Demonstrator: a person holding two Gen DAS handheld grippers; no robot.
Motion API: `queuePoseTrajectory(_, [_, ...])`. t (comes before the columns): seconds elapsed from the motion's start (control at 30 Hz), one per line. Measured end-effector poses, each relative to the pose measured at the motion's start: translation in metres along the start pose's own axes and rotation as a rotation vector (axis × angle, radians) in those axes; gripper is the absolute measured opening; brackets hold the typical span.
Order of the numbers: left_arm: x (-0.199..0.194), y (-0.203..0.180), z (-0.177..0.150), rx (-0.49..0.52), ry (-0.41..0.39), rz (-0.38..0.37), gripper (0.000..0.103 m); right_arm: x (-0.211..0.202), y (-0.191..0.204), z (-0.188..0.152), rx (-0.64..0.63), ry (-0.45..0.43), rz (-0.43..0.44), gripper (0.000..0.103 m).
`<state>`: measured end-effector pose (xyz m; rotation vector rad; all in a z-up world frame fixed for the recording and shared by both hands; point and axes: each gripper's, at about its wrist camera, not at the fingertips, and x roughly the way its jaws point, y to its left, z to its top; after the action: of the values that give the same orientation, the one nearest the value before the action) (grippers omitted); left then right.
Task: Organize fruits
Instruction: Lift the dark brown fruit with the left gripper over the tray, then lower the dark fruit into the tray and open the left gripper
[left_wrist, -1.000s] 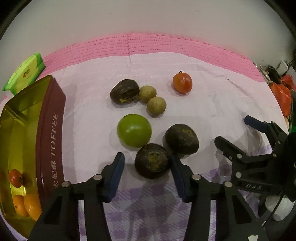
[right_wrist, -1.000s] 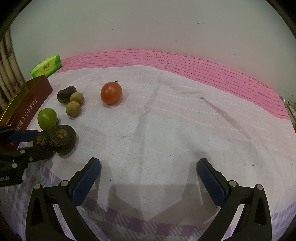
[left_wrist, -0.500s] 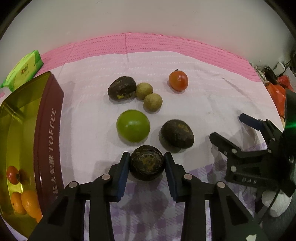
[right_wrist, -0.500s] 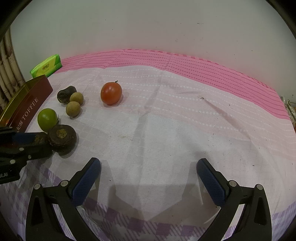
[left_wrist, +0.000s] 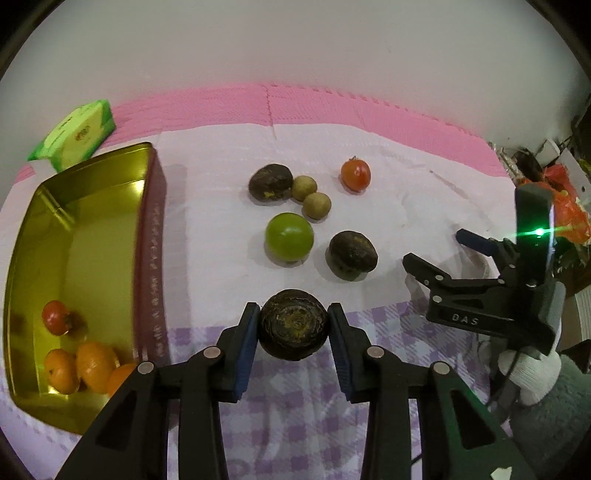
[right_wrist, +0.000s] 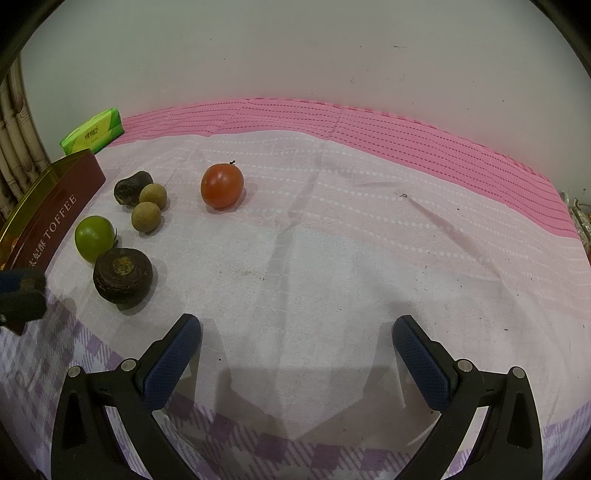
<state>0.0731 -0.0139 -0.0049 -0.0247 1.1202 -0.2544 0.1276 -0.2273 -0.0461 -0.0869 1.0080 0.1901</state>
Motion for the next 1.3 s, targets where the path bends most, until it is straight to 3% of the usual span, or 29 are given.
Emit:
queuePoseTrajectory(0.37, [-0.043, 0.047, -0.011, -0.088, -0.078, 0.101, 0.034, 0.000, 0.000, 0.000, 0.000, 0.001, 0.000, 0.103])
queuePoseTrajectory(0.73, [-0.059, 0.117, -0.032, -0.227, -0.069, 0.179, 0.034, 0.000, 0.000, 0.000, 0.000, 0.001, 0.000, 0.103])
queuePoseTrajectory(1.3, [-0.065, 0.164, -0.050, -0.315, -0.050, 0.226, 0.034, 0.000, 0.000, 0.000, 0.001, 0.001, 0.001, 0.103])
